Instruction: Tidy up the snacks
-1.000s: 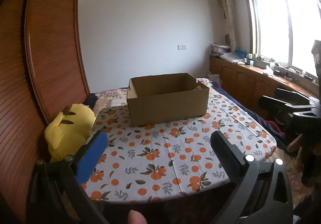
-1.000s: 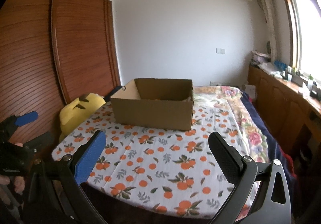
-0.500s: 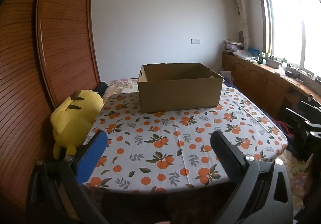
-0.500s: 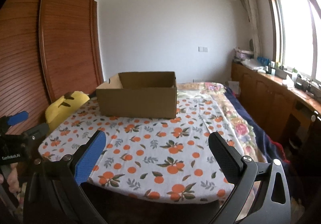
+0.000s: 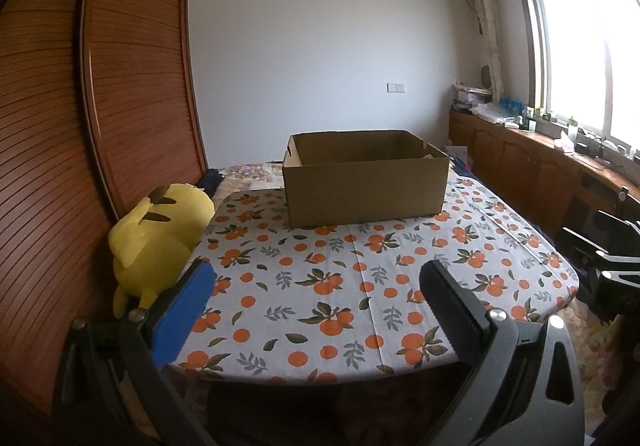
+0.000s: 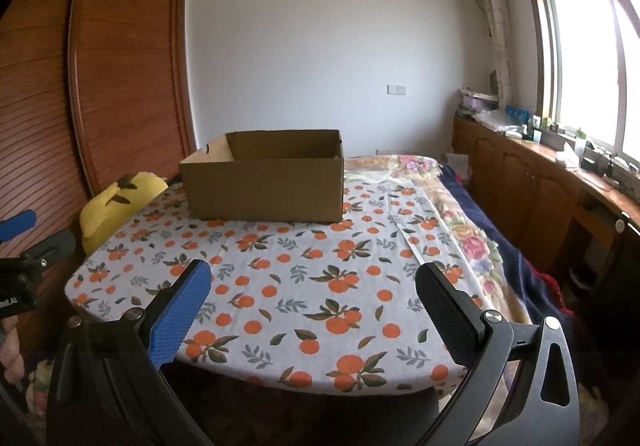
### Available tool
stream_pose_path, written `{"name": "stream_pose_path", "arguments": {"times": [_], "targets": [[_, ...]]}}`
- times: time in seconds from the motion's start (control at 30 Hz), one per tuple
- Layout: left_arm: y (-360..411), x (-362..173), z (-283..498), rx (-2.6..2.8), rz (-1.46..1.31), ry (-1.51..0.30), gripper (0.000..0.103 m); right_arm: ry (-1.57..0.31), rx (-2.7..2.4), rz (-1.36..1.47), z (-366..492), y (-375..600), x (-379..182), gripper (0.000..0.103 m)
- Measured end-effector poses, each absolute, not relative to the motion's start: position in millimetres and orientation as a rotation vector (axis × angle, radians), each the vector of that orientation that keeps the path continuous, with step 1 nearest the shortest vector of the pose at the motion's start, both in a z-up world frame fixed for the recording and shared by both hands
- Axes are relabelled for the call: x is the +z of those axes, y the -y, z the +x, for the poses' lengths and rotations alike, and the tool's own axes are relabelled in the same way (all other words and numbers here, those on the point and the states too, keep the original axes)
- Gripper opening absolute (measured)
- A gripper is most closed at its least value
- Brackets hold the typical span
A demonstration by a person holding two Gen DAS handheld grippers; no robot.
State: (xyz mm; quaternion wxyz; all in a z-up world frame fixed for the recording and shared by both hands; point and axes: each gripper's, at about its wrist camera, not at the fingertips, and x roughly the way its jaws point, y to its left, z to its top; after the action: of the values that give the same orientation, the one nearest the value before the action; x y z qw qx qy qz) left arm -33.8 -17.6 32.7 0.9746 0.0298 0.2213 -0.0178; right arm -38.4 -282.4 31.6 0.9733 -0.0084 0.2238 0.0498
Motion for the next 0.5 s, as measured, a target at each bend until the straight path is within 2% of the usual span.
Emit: {"name": "stream_pose_path", "arguments": {"times": [0.5], "targets": [[16.4, 35.5, -35.0, -0.027, 0.064, -0.433, 0.103, -0.445, 0.089, -0.012, -39.0, 285.1, 32.0, 0.103]]}}
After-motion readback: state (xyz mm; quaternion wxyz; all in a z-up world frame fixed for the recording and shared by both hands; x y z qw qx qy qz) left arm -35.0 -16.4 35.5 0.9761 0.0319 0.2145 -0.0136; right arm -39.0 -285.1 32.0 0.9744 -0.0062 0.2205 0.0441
